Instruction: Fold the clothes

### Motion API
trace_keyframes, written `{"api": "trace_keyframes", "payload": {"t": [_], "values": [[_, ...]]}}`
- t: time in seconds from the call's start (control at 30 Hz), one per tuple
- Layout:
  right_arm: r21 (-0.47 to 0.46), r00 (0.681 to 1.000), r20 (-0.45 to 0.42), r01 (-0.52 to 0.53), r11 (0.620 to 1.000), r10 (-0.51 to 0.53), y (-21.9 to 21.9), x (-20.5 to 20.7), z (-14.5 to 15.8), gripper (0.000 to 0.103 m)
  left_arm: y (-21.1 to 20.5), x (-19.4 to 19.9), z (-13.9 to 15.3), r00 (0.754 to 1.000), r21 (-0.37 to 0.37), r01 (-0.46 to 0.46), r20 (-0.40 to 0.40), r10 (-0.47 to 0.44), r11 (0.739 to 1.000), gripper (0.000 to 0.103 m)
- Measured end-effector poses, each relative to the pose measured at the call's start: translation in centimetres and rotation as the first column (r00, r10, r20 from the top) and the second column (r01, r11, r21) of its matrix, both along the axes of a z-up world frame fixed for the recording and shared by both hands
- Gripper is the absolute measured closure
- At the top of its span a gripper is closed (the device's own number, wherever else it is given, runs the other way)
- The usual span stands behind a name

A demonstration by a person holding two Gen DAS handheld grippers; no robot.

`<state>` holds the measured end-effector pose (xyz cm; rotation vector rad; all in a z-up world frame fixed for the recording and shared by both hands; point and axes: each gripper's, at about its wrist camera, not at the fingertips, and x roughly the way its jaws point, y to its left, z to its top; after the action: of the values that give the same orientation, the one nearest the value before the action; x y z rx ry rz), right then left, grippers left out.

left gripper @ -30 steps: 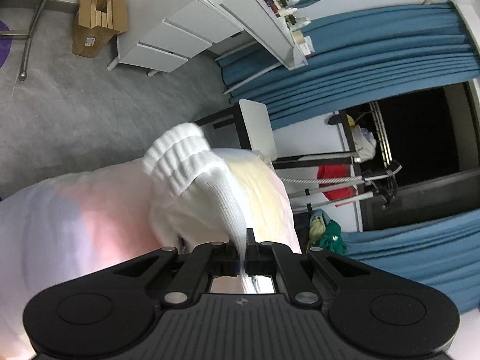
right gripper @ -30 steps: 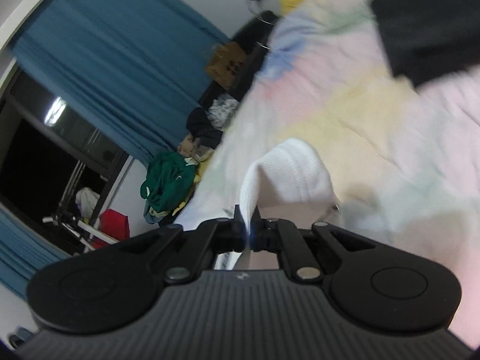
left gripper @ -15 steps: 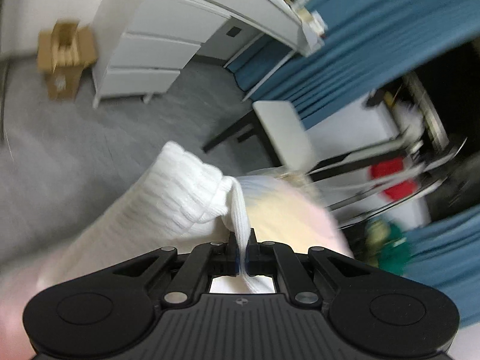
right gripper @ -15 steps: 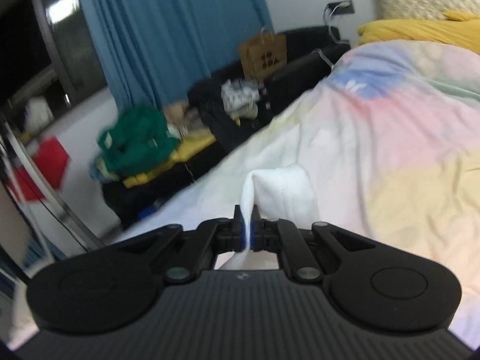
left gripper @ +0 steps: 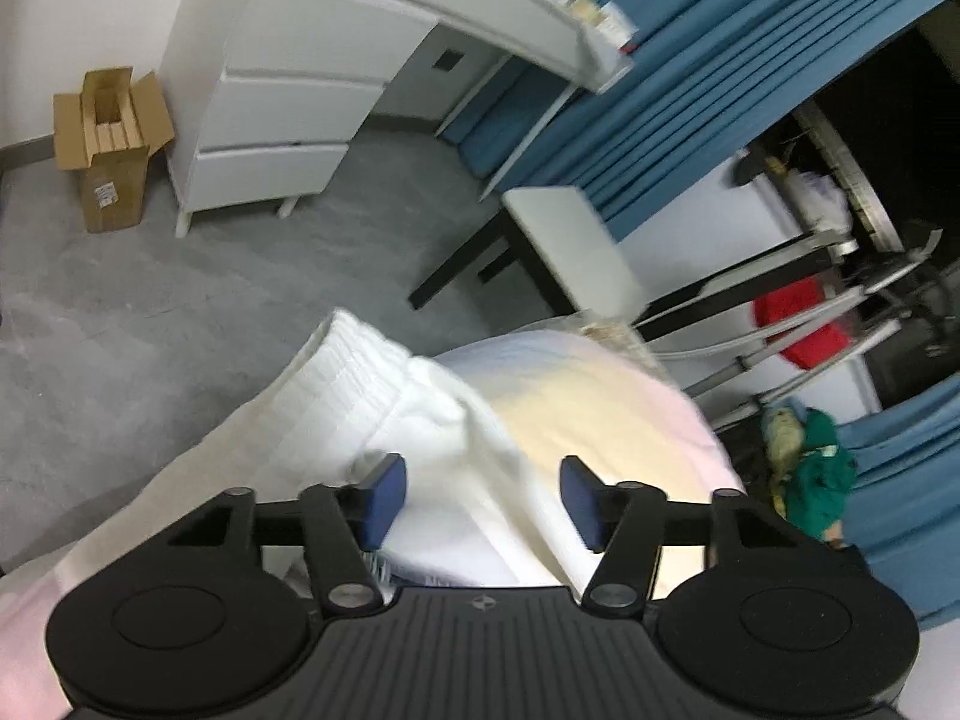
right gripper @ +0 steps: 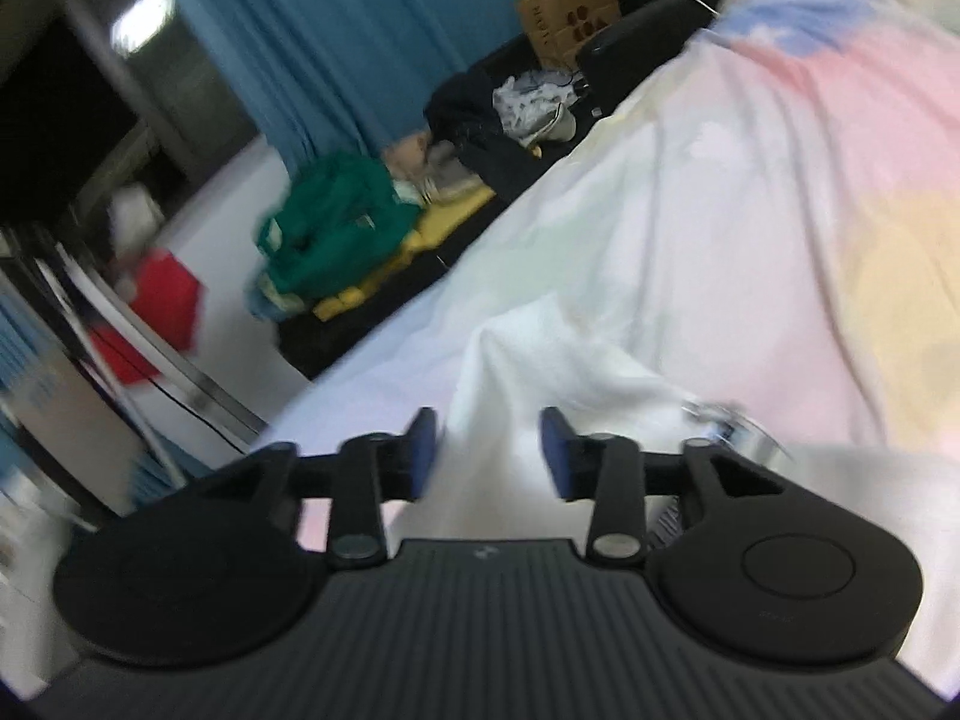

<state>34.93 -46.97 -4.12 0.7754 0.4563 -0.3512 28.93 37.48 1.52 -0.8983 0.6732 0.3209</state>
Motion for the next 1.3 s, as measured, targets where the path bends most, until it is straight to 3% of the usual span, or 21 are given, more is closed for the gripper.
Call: {"api": "trace_keyframes", "payload": {"t": [0.07,0.2,0.37,0.53,0.67,0.8,0.97,1.03,1.13,1.2,1.3], "values": [[0.077,0.999,0.046,0.021,0.997,-0.025,-0.9,-3.6,0.4,0.049,-0.4,-3.2,0.8,1.000,-0.021,0.002,0.016,-0.002,1.000,0.026],[0.253,0.995,0.062,0.065,0.965,-0.083,-2.5,-11.2,-1.0,0.043,-1.1,-9.2,0.3,0.998,-0.131,-0.027,0.046,0.033,0.991,0.026],[0.512,0.993,0.032,0.085,0.855,-0.118,-3.4,-17.7,-4.6,0.042,-2.4,-14.9,-2.4,0.995,-0.327,-0.073,0.036,0.090,0.942,0.024],[0.593,0.997,0.009,0.059,0.803,-0.080,-3.5,-20.4,-7.0,0.039,-3.1,-15.7,-6.2,0.995,-0.415,-0.100,-0.012,0.104,0.905,0.024],[0.666,0.999,0.012,0.031,0.745,-0.052,-3.7,-19.9,-9.8,0.039,-2.9,-14.7,-8.4,0.995,-0.441,-0.080,0.022,0.100,0.894,0.024],[0.620,0.995,0.061,0.020,0.784,-0.074,-4.1,-18.1,-10.2,0.038,-2.9,-13.6,-9.4,0.991,-0.409,-0.069,0.077,0.109,0.910,0.026],[0.505,0.988,0.135,0.000,0.863,-0.079,-5.3,-15.2,-9.5,0.039,-2.9,-12.3,-10.3,0.985,-0.374,-0.075,0.117,0.127,0.925,0.041],[0.485,0.988,0.127,0.015,0.874,-0.087,-5.8,-14.0,-9.8,0.042,-3.2,-11.5,-10.1,0.984,-0.336,-0.083,0.118,0.130,0.938,0.051],[0.452,0.987,0.127,0.027,0.891,-0.094,-6.0,-12.6,-9.9,0.060,-3.3,-10.9,-9.9,0.984,-0.313,-0.084,0.124,0.129,0.946,0.065],[0.411,0.986,0.129,0.042,0.911,-0.104,-5.8,-12.4,-9.5,0.084,-3.1,-10.5,-9.4,0.983,-0.316,-0.076,0.132,0.124,0.946,0.076],[0.366,0.981,0.151,0.060,0.929,-0.123,-5.7,-12.4,-8.6,0.092,-2.5,-10.7,-8.9,0.977,-0.345,-0.067,0.167,0.132,0.936,0.087]]}}
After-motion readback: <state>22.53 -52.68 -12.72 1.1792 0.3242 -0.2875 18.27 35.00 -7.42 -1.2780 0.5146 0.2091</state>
